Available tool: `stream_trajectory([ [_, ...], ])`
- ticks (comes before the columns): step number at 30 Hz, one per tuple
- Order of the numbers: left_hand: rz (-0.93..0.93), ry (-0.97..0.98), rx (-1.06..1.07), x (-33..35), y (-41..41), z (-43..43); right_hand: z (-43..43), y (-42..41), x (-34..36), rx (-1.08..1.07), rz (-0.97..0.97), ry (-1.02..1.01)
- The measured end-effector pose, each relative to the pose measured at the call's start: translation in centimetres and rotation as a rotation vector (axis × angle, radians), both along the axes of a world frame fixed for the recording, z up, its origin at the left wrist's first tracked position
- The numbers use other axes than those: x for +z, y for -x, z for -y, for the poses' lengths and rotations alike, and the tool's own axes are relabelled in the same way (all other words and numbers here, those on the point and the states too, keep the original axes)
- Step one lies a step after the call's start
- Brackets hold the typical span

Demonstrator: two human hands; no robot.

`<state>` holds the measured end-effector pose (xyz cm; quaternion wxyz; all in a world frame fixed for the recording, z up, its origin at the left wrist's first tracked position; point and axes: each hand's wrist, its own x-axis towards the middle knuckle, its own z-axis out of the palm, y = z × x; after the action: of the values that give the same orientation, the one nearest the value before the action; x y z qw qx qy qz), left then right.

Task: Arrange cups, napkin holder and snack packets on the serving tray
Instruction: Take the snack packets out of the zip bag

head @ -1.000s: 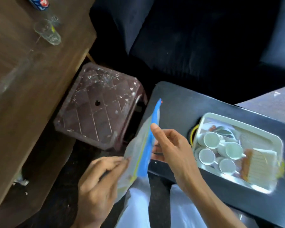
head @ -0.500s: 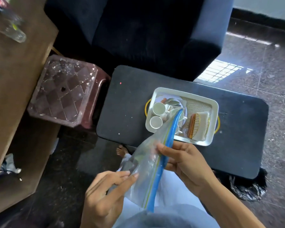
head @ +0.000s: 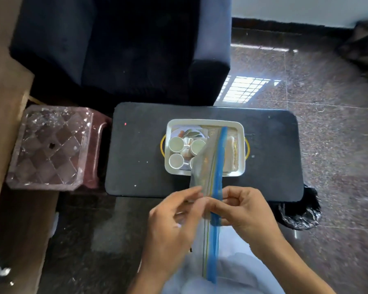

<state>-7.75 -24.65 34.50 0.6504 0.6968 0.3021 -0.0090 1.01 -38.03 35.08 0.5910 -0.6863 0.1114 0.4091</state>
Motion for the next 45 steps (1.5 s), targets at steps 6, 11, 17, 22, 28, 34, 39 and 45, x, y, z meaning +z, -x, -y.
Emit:
stream_trajectory([
  [6, -0.049, -0.199, -0.056, 0.4, -3.9, 3.9, 2.7, -0.8, 0.7, 0.039, 0.292, 0.222],
  [11, -0.129, 0.046, 0.041, -0.4, -5.8, 7.9, 6.6, -2.4, -0.5, 0.053, 0.322, 0.26],
  [17, -0.213, 0.135, 0.167, -1.1, -8.8, 13.5, 13.3, -5.8, -1.2, 0.048, 0.175, 0.01],
  [22, -0.173, -0.13, 0.151, -1.8, -10.8, 18.6, 17.7, -7.8, -2.2, 0.013, 0.118, -0.038],
  [28, -0.207, 0.07, 0.268, -2.1, -12.8, 22.5, 20.6, -9.1, -2.4, -0.114, 0.004, -0.159],
  [34, -0.32, 0.414, 0.451, -1.5, -14.8, 24.5, 21.9, -10.2, -2.5, -0.188, -0.108, -0.212],
  [39, -0.329, 0.727, 0.62, -1.3, -16.0, 24.7, 22.8, -10.4, -2.9, -0.325, -0.178, -0.278],
  [45, -0.302, 0.892, 0.681, -1.7, -16.1, 22.8, 24.5, -11.2, -2.7, -0.418, -0.117, -0.262],
])
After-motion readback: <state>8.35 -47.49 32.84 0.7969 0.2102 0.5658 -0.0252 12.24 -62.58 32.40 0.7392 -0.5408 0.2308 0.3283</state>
